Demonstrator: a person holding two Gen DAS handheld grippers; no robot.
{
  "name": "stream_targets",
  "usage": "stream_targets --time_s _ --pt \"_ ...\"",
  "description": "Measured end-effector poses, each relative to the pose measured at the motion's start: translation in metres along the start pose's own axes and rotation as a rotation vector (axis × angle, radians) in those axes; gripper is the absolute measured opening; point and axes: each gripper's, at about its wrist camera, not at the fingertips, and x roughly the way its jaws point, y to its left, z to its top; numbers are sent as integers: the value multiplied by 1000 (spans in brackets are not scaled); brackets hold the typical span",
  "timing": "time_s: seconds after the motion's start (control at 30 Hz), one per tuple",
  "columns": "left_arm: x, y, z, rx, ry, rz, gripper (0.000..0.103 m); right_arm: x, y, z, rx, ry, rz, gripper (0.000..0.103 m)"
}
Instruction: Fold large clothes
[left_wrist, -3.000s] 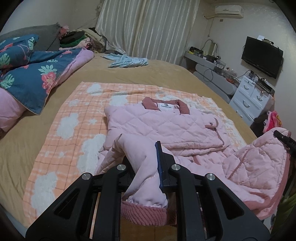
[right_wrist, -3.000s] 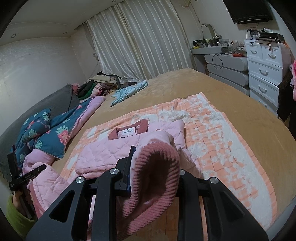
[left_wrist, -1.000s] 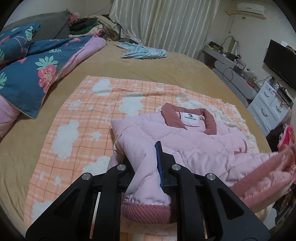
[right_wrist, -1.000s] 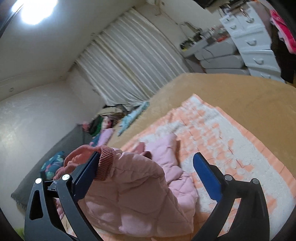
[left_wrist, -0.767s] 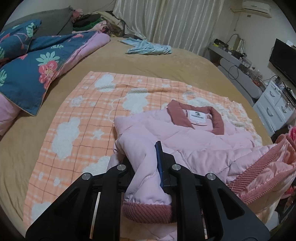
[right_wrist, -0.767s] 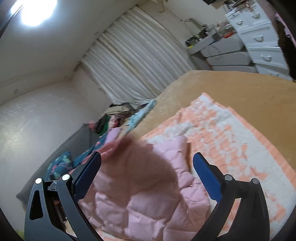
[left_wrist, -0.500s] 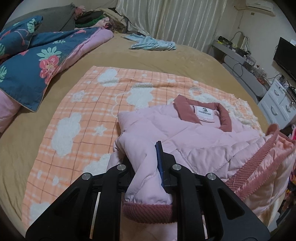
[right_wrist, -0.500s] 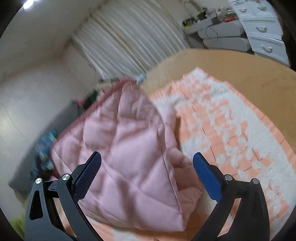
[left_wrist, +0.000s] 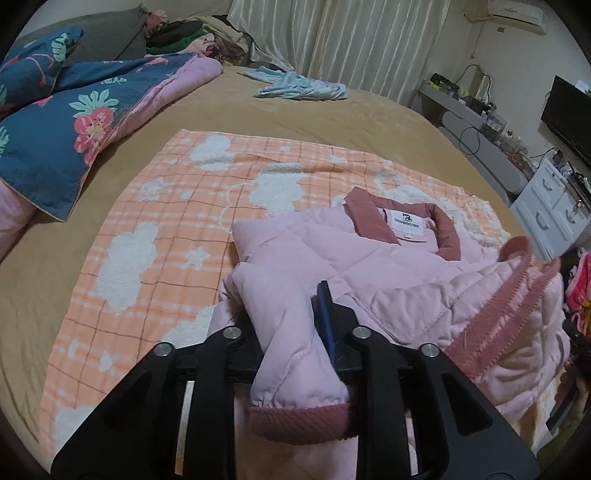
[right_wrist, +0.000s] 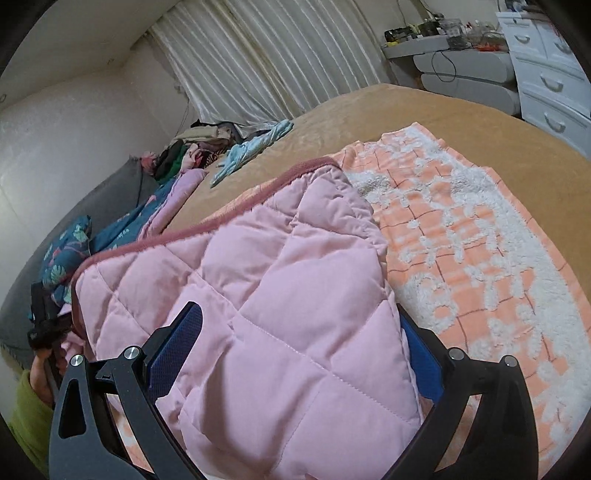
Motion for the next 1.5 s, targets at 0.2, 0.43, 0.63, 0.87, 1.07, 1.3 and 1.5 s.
stream_targets --time_s 0.2,0.43,0.63,0.87,1.07,1.3,1.5 --pt "-20 -2 4 -12 -24 -57 47 3 6 6 -56 -24 -67 72" --pt "-54 -8 3 -4 -88 -119 79 -1 -1 10 -57 -37 -74 49" --pt "-90 20 -14 18 -225 -12 94 -3 1 5 -121 14 -55 68" --pt "-24 52 -47 -16 -52 -8 94 -4 5 -12 -163 29 -68 74" --pt "7 39 -67 22 8 -70 45 -9 21 -9 -220 -39 -85 32" --pt "-14 19 -38 96 -132 22 11 0 67 41 -307 -152 -136 23" --pt "-3 11 4 86 -182 77 11 34 89 86 -364 -174 -229 21"
